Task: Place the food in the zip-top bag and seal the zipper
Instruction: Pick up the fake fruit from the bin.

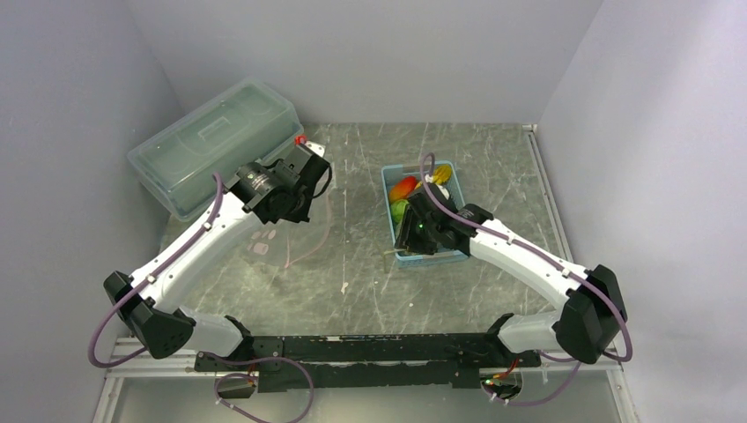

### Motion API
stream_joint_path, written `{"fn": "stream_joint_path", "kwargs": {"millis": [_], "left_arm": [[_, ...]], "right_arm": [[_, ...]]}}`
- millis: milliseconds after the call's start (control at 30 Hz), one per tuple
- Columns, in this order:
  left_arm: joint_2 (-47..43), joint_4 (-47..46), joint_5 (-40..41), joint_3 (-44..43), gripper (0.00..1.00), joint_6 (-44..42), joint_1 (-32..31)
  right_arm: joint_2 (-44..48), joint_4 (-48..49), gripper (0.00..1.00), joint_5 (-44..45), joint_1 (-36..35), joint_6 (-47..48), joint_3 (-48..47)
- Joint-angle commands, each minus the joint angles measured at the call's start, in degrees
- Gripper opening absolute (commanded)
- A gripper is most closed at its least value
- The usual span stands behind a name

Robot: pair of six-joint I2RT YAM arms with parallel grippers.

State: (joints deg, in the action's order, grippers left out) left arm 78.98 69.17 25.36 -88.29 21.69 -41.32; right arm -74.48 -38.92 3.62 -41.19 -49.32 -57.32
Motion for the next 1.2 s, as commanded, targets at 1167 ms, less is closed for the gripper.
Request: {"fn": "stream_joint_path", "kwargs": {"millis": [1167], "left_arm": [[-2.77,-1.24,1.78,0.18,0.00,-2.35,0.14]], "right_arm": [[-1.09,3.33,0.39,5.83,-0.12,-13.17,4.34]]}}
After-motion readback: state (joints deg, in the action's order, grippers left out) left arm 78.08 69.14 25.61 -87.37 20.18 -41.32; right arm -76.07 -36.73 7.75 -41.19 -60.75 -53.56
